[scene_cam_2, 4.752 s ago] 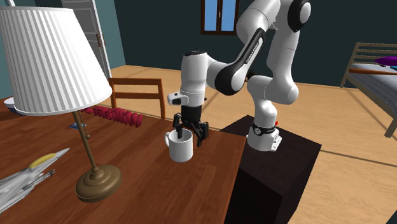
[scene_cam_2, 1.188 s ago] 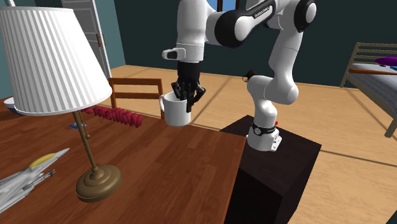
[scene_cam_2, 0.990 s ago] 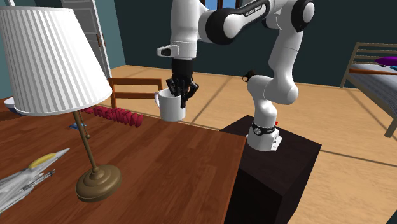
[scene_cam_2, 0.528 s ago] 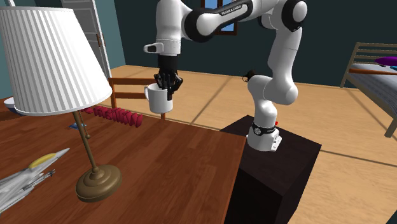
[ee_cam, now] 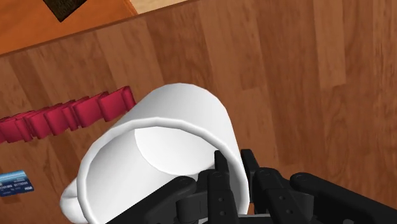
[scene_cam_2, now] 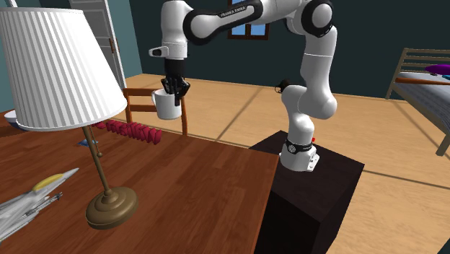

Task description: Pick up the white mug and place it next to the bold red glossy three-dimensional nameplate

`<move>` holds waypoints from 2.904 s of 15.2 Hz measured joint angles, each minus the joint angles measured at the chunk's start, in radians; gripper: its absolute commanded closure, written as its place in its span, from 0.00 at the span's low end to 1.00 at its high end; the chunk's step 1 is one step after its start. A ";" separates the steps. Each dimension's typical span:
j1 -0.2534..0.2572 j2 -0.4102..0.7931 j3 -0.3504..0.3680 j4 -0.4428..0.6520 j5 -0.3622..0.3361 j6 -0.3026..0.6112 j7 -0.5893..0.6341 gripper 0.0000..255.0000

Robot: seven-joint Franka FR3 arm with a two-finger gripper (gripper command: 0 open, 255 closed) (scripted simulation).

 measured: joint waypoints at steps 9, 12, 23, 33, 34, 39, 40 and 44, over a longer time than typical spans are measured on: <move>-0.123 0.272 -0.097 0.314 0.142 -0.092 -0.243 1.00; -0.182 0.369 -0.110 0.437 0.194 -0.137 -0.307 1.00; -0.468 0.779 -0.085 1.035 0.359 -0.359 -0.431 1.00; -0.426 0.757 -0.088 0.854 0.358 -0.210 -0.461 1.00; -0.423 0.757 -0.087 0.839 0.359 -0.196 -0.464 1.00; -0.411 0.757 -0.086 0.771 0.363 -0.132 -0.479 1.00; -0.409 0.756 -0.086 0.755 0.364 -0.118 -0.482 1.00; -0.403 0.765 -0.082 0.717 0.371 -0.074 -0.491 1.00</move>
